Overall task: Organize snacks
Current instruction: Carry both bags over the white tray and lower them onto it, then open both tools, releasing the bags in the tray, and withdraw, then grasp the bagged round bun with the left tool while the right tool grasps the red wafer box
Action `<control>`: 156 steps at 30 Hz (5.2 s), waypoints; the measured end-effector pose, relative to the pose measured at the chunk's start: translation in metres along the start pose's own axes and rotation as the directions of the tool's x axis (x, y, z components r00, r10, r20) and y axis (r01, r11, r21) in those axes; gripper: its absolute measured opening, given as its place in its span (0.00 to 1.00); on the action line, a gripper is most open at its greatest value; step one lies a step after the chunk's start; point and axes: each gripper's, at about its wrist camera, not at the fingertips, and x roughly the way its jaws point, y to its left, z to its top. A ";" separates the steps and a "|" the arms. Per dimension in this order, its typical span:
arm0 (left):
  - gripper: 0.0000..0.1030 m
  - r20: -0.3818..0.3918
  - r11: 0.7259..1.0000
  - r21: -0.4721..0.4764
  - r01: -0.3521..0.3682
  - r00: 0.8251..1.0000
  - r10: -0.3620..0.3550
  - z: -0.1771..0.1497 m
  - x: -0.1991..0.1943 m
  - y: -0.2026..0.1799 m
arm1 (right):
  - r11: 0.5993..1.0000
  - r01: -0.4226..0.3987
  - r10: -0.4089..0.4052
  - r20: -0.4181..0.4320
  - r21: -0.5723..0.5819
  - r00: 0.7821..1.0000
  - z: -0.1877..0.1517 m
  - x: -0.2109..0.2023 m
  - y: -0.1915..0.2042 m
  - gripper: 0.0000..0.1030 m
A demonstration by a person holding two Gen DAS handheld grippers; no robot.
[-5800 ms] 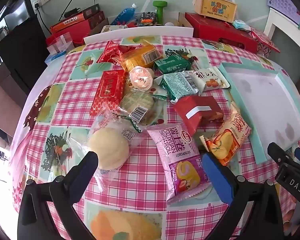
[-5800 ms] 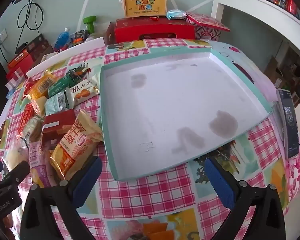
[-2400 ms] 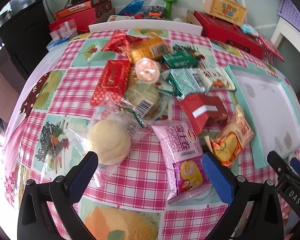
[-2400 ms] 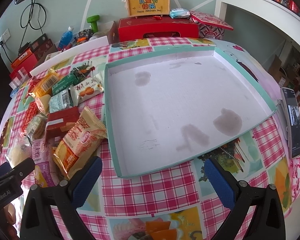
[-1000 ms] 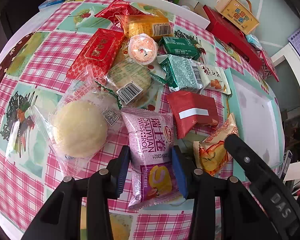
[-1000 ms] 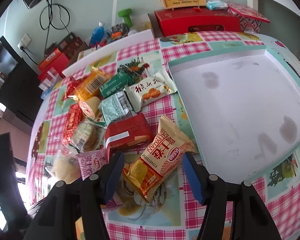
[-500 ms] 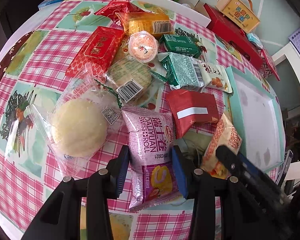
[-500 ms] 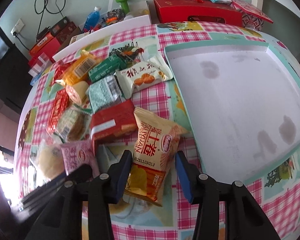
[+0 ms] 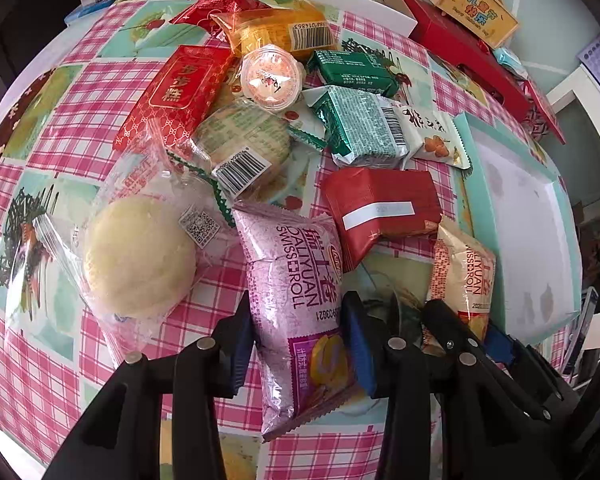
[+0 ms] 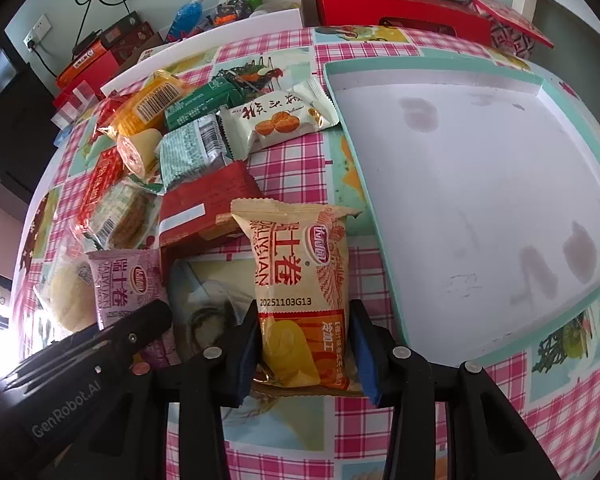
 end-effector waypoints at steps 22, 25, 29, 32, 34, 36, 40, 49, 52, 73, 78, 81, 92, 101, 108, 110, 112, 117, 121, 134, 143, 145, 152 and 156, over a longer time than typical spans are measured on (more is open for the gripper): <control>0.37 0.139 0.998 -0.004 0.062 0.988 -0.061 0.002 -0.036 0.000 | 0.996 -0.089 0.087 0.124 0.012 0.989 0.002 -0.041 -0.003 0.37; 0.37 0.171 0.997 0.011 0.081 0.982 -0.081 0.004 -0.043 -0.005 | 0.996 -0.091 0.088 0.150 0.015 0.985 0.005 -0.047 -0.007 0.37; 0.37 0.189 0.992 0.067 0.111 0.974 -0.121 0.012 -0.049 -0.029 | 0.997 -0.059 0.049 0.182 0.049 0.982 0.015 -0.053 -0.025 0.37; 0.37 0.192 0.981 0.136 0.136 0.968 -0.161 0.022 -0.050 -0.056 | 0.994 -0.021 -0.001 0.212 0.104 0.977 0.024 -0.056 -0.044 0.37; 0.37 0.203 0.973 0.190 0.133 0.964 -0.171 0.027 -0.050 -0.076 | 0.991 -0.001 -0.030 0.229 0.133 0.973 0.029 -0.057 -0.055 0.37; 0.37 0.205 0.964 0.232 0.133 0.962 -0.182 0.033 -0.047 -0.095 | 0.985 0.001 -0.041 0.234 0.171 0.971 0.033 -0.058 -0.068 0.37; 0.37 0.191 0.951 0.266 0.155 0.959 -0.210 0.042 -0.036 -0.122 | 0.973 0.010 -0.066 0.234 0.232 0.970 0.038 -0.055 -0.092 0.37; 0.37 0.173 0.912 0.371 0.174 0.952 -0.252 0.045 -0.008 -0.179 | 0.929 0.071 -0.160 0.221 0.363 0.962 0.046 -0.048 -0.149 0.37; 0.37 0.160 0.904 0.391 0.176 0.953 -0.255 0.046 0.004 -0.192 | 0.918 0.086 -0.178 0.209 0.387 0.962 0.047 -0.042 -0.161 0.37; 0.39 0.113 0.922 0.357 0.147 0.974 -0.199 0.054 0.049 -0.183 | 0.890 0.118 -0.214 0.175 0.441 0.961 0.048 -0.025 -0.184 0.37; 0.39 0.123 0.929 0.346 0.135 0.974 -0.188 0.061 0.046 -0.166 | 0.893 0.126 -0.222 0.179 0.432 0.959 0.051 -0.024 -0.183 0.37; 0.47 0.116 0.921 0.357 0.154 0.971 -0.207 0.061 0.043 -0.167 | 0.897 0.139 -0.236 0.190 0.420 0.953 0.054 -0.024 -0.180 0.37; 0.79 0.112 0.917 0.364 0.161 0.970 -0.215 0.056 0.014 -0.173 | 0.894 0.145 -0.253 0.210 0.425 0.944 0.051 -0.037 -0.185 0.67; 0.97 0.146 0.940 0.325 0.099 0.977 -0.154 0.047 0.004 -0.155 | 0.906 0.128 -0.216 0.178 0.404 0.960 0.045 -0.034 -0.179 1.00; 0.98 0.186 0.946 0.319 0.057 0.975 -0.121 0.042 -0.008 -0.142 | 0.912 0.153 -0.236 0.181 0.380 0.955 0.041 -0.040 -0.170 1.00; 0.98 0.195 0.949 0.312 0.042 0.975 -0.107 0.041 -0.012 -0.137 | 0.917 0.159 -0.235 0.172 0.367 0.957 0.041 -0.042 -0.165 1.00; 0.98 0.206 0.954 0.299 0.022 0.975 -0.087 0.039 -0.015 -0.131 | 0.918 0.161 -0.236 0.175 0.362 0.956 0.040 -0.047 -0.161 1.00; 0.98 0.185 0.967 0.253 0.027 0.980 -0.075 0.035 -0.021 -0.111 | 0.931 0.148 -0.225 0.204 0.334 0.953 0.035 -0.060 -0.147 1.00; 0.98 0.167 0.974 0.228 0.015 0.984 -0.054 0.029 -0.027 -0.097 | 0.943 0.109 -0.185 0.223 0.313 0.957 0.027 -0.067 -0.133 1.00; 0.98 0.190 0.990 0.143 -0.006 0.982 -0.021 0.027 -0.058 -0.043 | 0.972 0.101 -0.149 0.226 0.214 0.963 0.021 -0.067 -0.089 1.00; 0.98 0.218 0.999 -0.031 -0.015 0.976 0.021 0.033 -0.073 0.023 | 0.993 0.041 -0.062 0.197 0.112 0.978 0.021 -0.058 -0.046 1.00; 0.98 0.209 0.997 -0.077 -0.013 0.977 0.029 0.033 -0.072 0.039 | 0.995 0.044 -0.060 0.192 0.085 0.980 0.021 -0.055 -0.033 1.00; 0.98 0.184 0.981 -0.189 -0.039 0.980 0.074 0.030 -0.063 0.080 | 1.000 0.019 -0.016 0.168 -0.011 0.986 0.017 -0.043 0.003 0.98; 0.98 0.125 0.980 -0.191 -0.063 0.988 0.088 0.028 -0.046 0.083 | 0.998 0.028 -0.020 0.154 -0.050 0.988 0.015 -0.037 0.016 0.94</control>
